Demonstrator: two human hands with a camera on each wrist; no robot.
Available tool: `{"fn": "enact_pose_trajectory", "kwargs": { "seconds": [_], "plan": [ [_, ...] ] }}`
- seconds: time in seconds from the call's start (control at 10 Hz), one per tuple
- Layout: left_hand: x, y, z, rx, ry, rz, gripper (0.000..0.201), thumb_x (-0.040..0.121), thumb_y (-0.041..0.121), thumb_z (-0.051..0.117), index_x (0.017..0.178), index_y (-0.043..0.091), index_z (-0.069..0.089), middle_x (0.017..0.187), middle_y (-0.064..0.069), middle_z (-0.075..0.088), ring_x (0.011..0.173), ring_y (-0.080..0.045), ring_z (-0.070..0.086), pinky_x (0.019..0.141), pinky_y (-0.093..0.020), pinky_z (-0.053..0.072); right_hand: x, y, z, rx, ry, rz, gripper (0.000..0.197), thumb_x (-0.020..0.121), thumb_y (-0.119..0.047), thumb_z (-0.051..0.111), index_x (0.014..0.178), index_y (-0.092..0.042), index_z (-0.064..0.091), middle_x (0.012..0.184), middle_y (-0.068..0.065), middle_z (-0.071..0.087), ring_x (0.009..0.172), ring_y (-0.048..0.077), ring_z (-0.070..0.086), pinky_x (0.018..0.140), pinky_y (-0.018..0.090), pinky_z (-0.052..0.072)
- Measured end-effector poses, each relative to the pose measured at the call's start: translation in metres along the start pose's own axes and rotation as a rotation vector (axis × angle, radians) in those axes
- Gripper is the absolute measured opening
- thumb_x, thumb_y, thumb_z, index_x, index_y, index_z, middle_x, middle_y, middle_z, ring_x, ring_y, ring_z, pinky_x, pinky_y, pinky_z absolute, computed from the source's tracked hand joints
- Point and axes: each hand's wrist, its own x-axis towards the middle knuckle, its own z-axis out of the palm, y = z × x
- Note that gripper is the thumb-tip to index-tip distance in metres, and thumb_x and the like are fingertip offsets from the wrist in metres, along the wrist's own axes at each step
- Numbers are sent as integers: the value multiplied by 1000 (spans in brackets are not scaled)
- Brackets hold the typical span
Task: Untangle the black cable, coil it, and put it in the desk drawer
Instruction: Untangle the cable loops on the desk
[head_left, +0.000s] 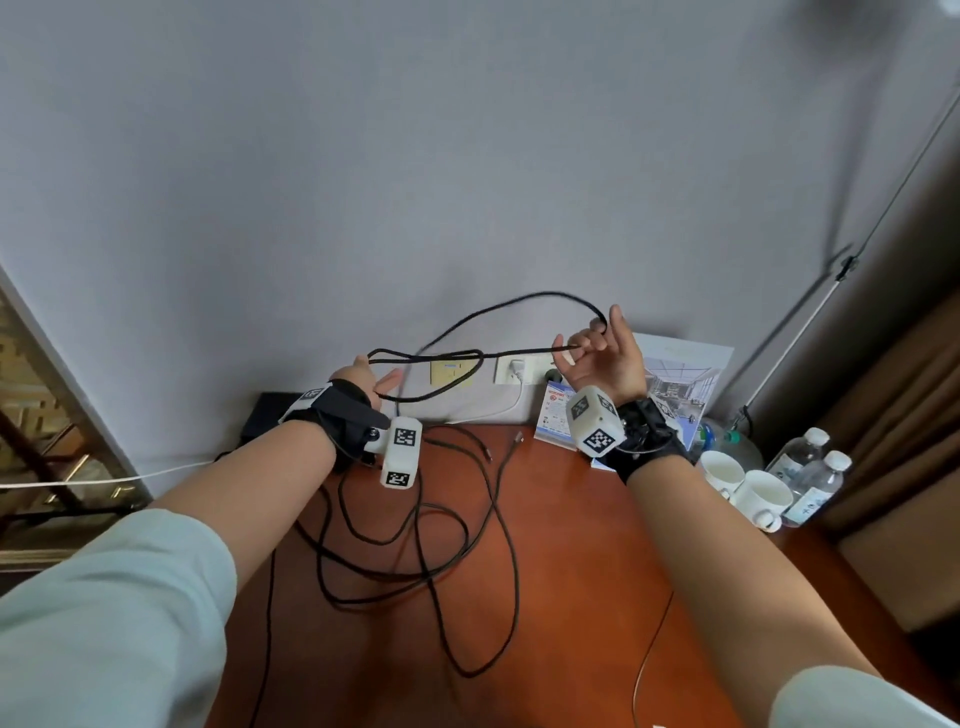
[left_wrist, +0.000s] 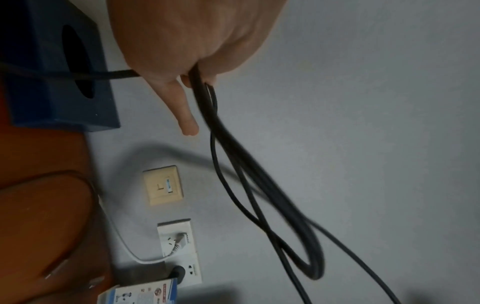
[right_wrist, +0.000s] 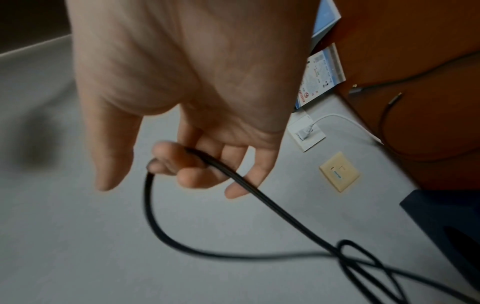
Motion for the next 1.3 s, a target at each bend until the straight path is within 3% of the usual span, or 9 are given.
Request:
{"fn": "enact_pose_trajectory", "kwargs": {
  "seconds": [0.1,0.3,0.6,0.7,0.9,1.0,1.1,1.2,1.3],
  "plan": [
    [13,-3,-21,22,3,66,47,107,24,21,141,-6,33,140,-19,48,125,-28,53,46,-16,51,5,-14,-9,143,79,-81,37,76,-31,72,53,-22,45,41,-9,36,45,7,39,61,23,43],
    [32,-8,-40,42,82,52,50,106,28,18,139,-6,36,133,-20,53,122,-29,55,95,-32,50,2,-22,-17,-57,244,-57,37,90,-39,61,60,-19,51,39,-7,20,34,7,20,39,16,30],
    [-2,-5,7,-2,-88,44,45,105,30,28,147,15,21,116,-17,59,71,-38,64,68,-47,55,7,14,17,-854,-148,53,24,102,-20,34,96,-15,57,52,-6,26,49,11,18,50,22,26],
    [-12,-13,24,141,-214,10,51,104,38,23,149,20,9,125,-19,61,90,-39,61,72,-41,50,5,19,35,-833,-324,58,27,104,-22,32,98,-16,57,62,-7,30,56,10,21,57,24,21],
    [-14,-26,30,275,-277,-111,26,104,37,29,110,15,40,97,-9,60,87,-31,59,83,-39,41,3,8,57,-634,-445,-12,33,98,-33,38,76,-21,59,62,-8,30,55,9,24,56,23,23],
    [-19,-36,26,215,-479,-214,28,104,35,32,88,17,46,100,-18,68,86,-31,66,84,-39,45,6,0,61,-508,-343,-60,37,99,-32,37,68,-21,51,59,-8,28,49,7,24,50,19,24],
    [-19,-40,27,197,-532,-180,28,103,32,36,81,16,42,72,-11,67,55,-21,57,65,-30,52,22,-7,42,-388,-33,-118,33,98,-35,43,68,-22,49,52,-10,26,45,7,23,46,19,23],
    [-21,-33,33,92,-512,-61,23,104,24,35,83,16,37,51,-1,44,41,-10,31,40,-18,35,39,-12,7,-808,449,-84,20,90,-35,56,77,-21,63,66,-3,47,74,24,59,62,27,45],
    [-26,-27,39,136,-562,46,27,105,19,31,79,16,35,49,2,37,38,-7,26,39,-16,27,32,1,5,-1728,678,-97,54,81,-28,66,128,-9,48,126,14,50,121,35,48,99,41,43]
  ]
}}
